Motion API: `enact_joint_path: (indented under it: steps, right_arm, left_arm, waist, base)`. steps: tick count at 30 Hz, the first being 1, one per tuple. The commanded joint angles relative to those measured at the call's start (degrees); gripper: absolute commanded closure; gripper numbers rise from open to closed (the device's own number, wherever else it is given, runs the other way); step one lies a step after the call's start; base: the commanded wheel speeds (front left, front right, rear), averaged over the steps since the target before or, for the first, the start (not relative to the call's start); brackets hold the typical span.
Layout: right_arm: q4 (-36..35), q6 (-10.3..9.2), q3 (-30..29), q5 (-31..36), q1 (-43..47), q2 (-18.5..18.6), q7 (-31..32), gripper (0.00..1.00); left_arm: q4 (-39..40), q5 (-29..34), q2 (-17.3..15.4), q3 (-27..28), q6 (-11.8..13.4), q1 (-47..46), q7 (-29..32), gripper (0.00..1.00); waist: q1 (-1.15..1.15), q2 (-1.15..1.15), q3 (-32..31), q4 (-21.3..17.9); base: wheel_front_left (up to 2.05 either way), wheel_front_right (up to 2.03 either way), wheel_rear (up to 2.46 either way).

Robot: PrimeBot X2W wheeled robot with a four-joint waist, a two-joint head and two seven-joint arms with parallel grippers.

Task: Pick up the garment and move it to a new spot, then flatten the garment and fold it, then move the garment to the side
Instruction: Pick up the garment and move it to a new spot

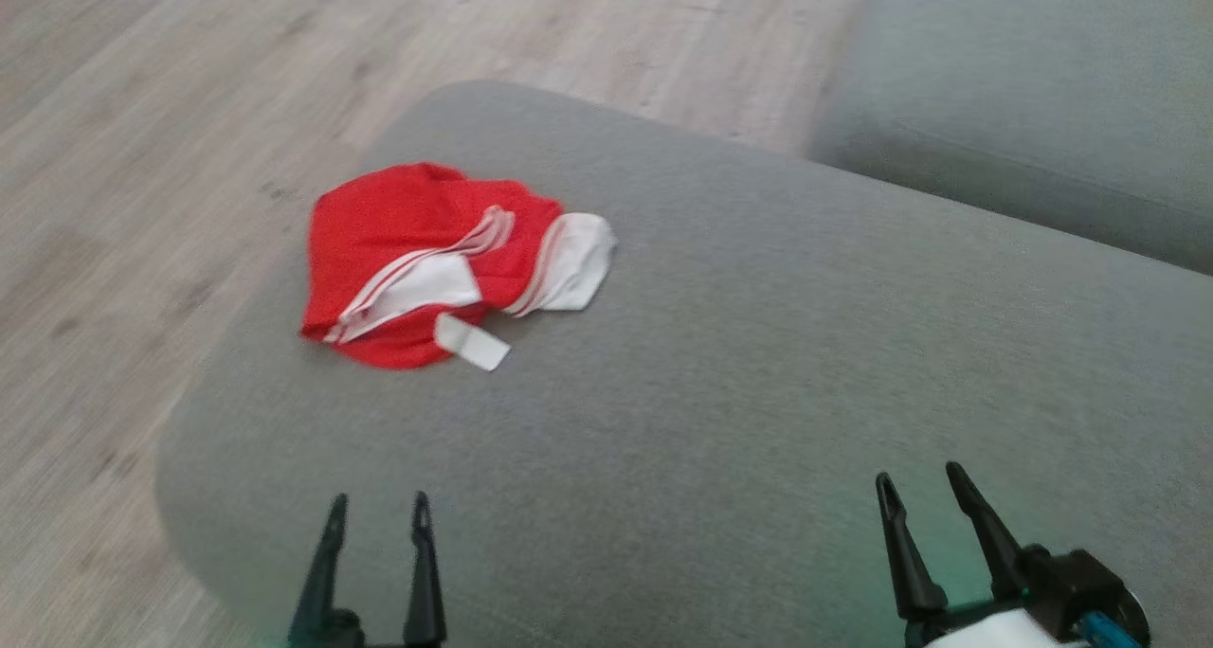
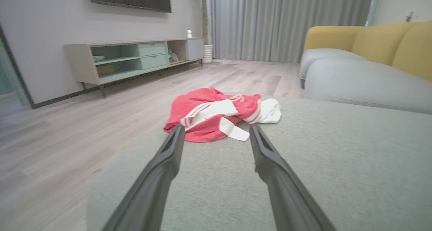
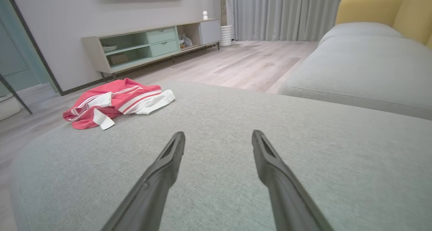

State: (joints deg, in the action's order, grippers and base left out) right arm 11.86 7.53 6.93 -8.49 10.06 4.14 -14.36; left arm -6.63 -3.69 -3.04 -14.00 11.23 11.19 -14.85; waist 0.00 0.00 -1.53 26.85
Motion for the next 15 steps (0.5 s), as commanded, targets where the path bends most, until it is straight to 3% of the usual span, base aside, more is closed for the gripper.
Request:
enact_joint_path:
  steps: [1,10,15]
  right_arm:
    - [-1.8,-0.04,1.6,0.4,-3.3,1.6,-0.6,0.0]
    - [-2.7,-0.04,2.8,0.6,-6.0,8.0,-0.6,0.0]
    - [-4.9,-0.04,1.2,1.3,-6.5,13.8,-0.6,0.0]
  left_arm:
    - [2.6,-0.6,0.2,2.4,0.8,-1.6,-0.2,0.0]
    - [6.8,-3.6,0.2,4.9,3.3,-8.2,-0.2,0.0]
    - [2.6,-5.2,0.2,5.7,1.3,-19.1,-0.2,0.0]
  waist:
    - [0.0,0.0,2.2,3.0]
    - [0.0,0.0,11.0,4.7]
    - [0.0,0.0,17.8,5.0]
  base:
    - [0.0,0.0,0.0]
    - [0.0,0.0,0.0]
    - [0.0,0.0,0.0]
